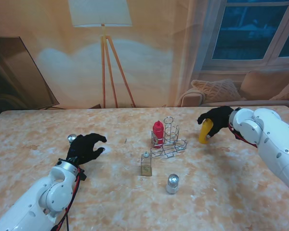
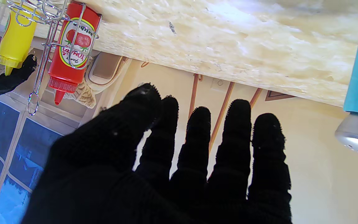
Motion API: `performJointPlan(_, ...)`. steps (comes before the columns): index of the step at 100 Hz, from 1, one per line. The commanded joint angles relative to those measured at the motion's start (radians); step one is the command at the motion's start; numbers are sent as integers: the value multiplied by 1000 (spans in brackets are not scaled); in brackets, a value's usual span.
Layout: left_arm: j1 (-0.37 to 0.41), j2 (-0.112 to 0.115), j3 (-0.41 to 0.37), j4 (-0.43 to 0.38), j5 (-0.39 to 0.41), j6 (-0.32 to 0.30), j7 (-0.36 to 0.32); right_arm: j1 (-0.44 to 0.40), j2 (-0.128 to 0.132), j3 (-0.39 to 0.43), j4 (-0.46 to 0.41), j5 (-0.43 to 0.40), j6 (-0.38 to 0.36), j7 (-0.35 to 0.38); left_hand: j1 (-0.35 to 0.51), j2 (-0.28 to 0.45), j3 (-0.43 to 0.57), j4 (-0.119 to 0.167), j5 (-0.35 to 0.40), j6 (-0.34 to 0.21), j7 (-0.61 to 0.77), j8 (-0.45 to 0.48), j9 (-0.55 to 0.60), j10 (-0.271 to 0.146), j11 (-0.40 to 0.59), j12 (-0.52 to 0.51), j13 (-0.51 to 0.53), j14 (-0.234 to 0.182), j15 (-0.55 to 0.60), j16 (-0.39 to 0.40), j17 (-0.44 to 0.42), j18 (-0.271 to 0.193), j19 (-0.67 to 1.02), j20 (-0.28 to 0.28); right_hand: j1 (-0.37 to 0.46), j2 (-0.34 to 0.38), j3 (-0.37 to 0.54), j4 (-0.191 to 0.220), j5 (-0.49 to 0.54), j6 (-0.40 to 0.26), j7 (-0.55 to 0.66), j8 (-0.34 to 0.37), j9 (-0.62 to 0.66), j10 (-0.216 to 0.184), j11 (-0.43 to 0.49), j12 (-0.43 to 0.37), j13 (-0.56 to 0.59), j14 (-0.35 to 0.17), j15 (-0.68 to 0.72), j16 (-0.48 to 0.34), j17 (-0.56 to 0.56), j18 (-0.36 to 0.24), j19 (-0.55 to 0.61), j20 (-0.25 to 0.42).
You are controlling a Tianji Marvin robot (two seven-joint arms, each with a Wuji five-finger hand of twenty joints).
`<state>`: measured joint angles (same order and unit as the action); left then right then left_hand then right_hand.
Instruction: Place the seasoning bottles into the rack
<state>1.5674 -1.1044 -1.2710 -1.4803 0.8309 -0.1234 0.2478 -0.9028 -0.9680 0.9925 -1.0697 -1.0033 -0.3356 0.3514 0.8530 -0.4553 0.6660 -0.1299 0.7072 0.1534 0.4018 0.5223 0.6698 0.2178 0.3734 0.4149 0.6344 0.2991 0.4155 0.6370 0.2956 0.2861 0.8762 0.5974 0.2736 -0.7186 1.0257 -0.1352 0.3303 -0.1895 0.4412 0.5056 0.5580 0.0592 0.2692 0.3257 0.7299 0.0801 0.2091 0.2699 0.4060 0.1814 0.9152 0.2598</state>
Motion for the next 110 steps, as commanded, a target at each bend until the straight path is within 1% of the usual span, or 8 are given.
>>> performJointPlan(1, 2, -2, 1, -3, 0, 4, -15, -2, -9, -9, 8, 1, 4, 3, -1, -17, 6, -10, 2, -5, 13, 11, -35, -13, -12, -4, -27, 2, -18, 11, -14, -6, -10, -10, 17, -55, 39, -19, 1, -18, 24, 1, 9, 20, 30, 32, 35, -22, 19, 32, 20, -4, 25, -14)
performJointPlan(48, 5, -2, -1, -6, 3, 3, -13, 47, -23, -111, 92, 50, 54, -71, 3, -21, 6, -13, 3, -7, 16, 12, -33, -14, -11, -4, -25, 2, -17, 11, -13, -6, -9, -10, 139, -99, 111, -28, 58, -44, 159, 30, 95, -27, 178, 132, 194, -150, 123, 125, 157, -80, 61, 9)
performJointPlan(57, 5, -2, -1, -8, 2, 4, -14, 53, -28, -125, 107, 58, 69, -94, 5, -23, 5, -15, 5, -8, 18, 14, -32, -14, -10, -4, -25, 2, -17, 12, -12, -4, -8, -10, 172, -95, 120, -28, 86, -14, 198, 45, 99, -49, 278, 216, 258, -235, 230, 212, 210, -130, 97, 62)
performJointPlan(67, 5, -2, 0, -10, 2, 6, -16, 58, -33, -135, 120, 64, 79, -124, 6, -22, 4, -15, 4, -7, 18, 14, -33, -13, -10, -4, -25, 3, -17, 12, -13, -5, -9, -10, 217, -86, 129, -27, 134, -13, 260, 89, 137, -87, 351, 273, 293, -279, 303, 259, 258, -155, 98, 97)
performJointPlan(72, 5, -2, 0, -11, 1, 6, -16, 61, -36, -140, 128, 68, 80, -139, 6, -22, 3, -16, 4, -9, 19, 14, -33, -14, -11, -4, -26, 2, -18, 11, -12, -4, -8, -10, 263, -106, 117, -120, 165, -22, 296, 123, 164, -107, 378, 291, 313, -284, 333, 313, 279, -165, 97, 113)
performJointPlan(77, 5, -2, 0, -12, 2, 6, -16, 63, -38, -143, 133, 74, 82, -145, 7, -23, 3, -17, 5, -9, 20, 15, -32, -14, -10, -4, -25, 3, -17, 11, -12, -4, -8, -10, 295, -123, 111, -164, 191, -37, 325, 143, 186, -123, 393, 299, 334, -288, 341, 339, 297, -175, 97, 120)
performJointPlan(90, 7, -2, -1, -16, 3, 8, -17, 69, -43, -154, 144, 95, 90, -150, 8, -23, 1, -19, 4, -10, 21, 16, -33, -15, -10, -4, -24, 2, -17, 12, -11, -5, -8, -10, 340, -150, 99, -196, 251, -89, 410, 193, 240, -159, 427, 313, 384, -306, 359, 367, 339, -194, 102, 130)
performJointPlan(110, 8, -2, -1, -20, 3, 11, -19, 73, -50, -164, 160, 115, 98, -172, 8, -25, 1, -19, 5, -9, 22, 16, -33, -14, -10, -4, -23, 0, -16, 12, -11, -6, -8, -11, 385, -178, 101, -199, 331, -227, 592, 173, 366, -217, 470, 448, 467, -354, 475, 427, 403, -206, 132, 157)
